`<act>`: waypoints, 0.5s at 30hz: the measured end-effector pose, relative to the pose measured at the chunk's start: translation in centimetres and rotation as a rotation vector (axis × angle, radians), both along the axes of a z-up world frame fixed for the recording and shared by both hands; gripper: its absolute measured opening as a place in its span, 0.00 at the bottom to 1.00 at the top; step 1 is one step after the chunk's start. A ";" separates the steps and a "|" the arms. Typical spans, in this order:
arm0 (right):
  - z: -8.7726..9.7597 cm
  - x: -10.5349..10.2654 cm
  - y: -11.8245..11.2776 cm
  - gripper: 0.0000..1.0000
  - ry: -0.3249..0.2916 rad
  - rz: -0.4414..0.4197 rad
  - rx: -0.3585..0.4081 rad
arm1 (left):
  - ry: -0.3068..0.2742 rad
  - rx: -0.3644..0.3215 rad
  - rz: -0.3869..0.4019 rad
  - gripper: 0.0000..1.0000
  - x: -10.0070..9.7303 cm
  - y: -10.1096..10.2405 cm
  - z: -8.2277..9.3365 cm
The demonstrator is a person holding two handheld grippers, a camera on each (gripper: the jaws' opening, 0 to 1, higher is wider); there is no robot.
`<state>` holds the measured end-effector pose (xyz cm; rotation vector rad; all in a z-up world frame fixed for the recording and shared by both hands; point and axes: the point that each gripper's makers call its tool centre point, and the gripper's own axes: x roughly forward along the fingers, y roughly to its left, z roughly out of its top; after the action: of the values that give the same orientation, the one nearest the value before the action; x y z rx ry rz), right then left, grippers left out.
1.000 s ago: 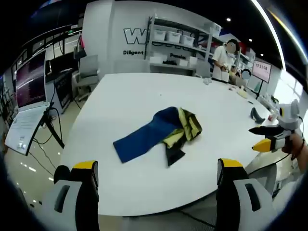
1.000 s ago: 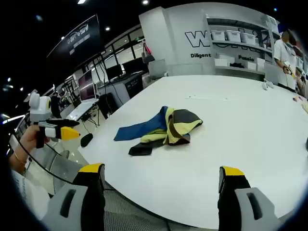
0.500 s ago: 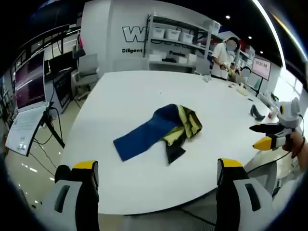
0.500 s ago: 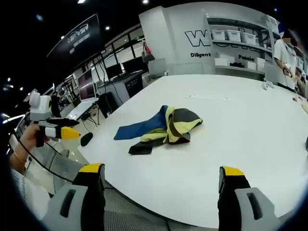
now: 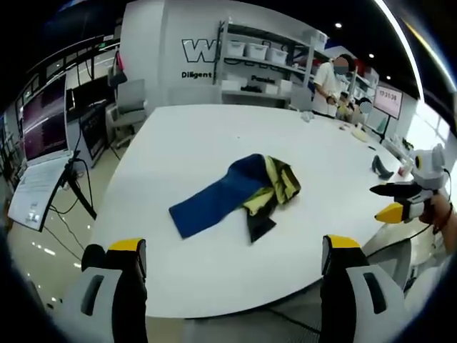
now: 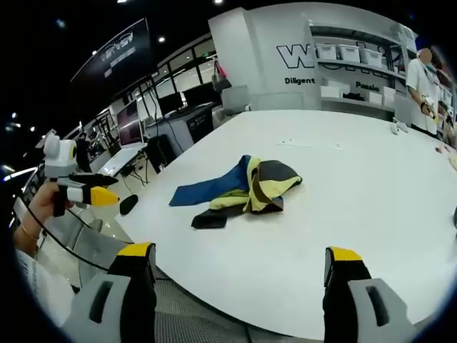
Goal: Fold the garment on the visible template until the final outline fits inside the template.
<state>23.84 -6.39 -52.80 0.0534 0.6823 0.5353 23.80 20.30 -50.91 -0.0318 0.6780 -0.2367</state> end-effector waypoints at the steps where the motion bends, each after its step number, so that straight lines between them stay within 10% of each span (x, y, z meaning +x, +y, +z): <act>1: 0.0 0.0 0.0 0.97 -0.001 0.000 0.000 | -0.001 0.001 0.000 0.98 0.0 0.0 0.0; 15: 0.2 0.2 -0.2 0.94 -0.018 -0.006 0.006 | -0.002 -0.001 0.007 0.97 0.1 -0.1 0.1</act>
<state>23.99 -6.58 -52.65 0.0558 0.6632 0.5316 23.93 20.25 -50.78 -0.0350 0.6753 -0.2301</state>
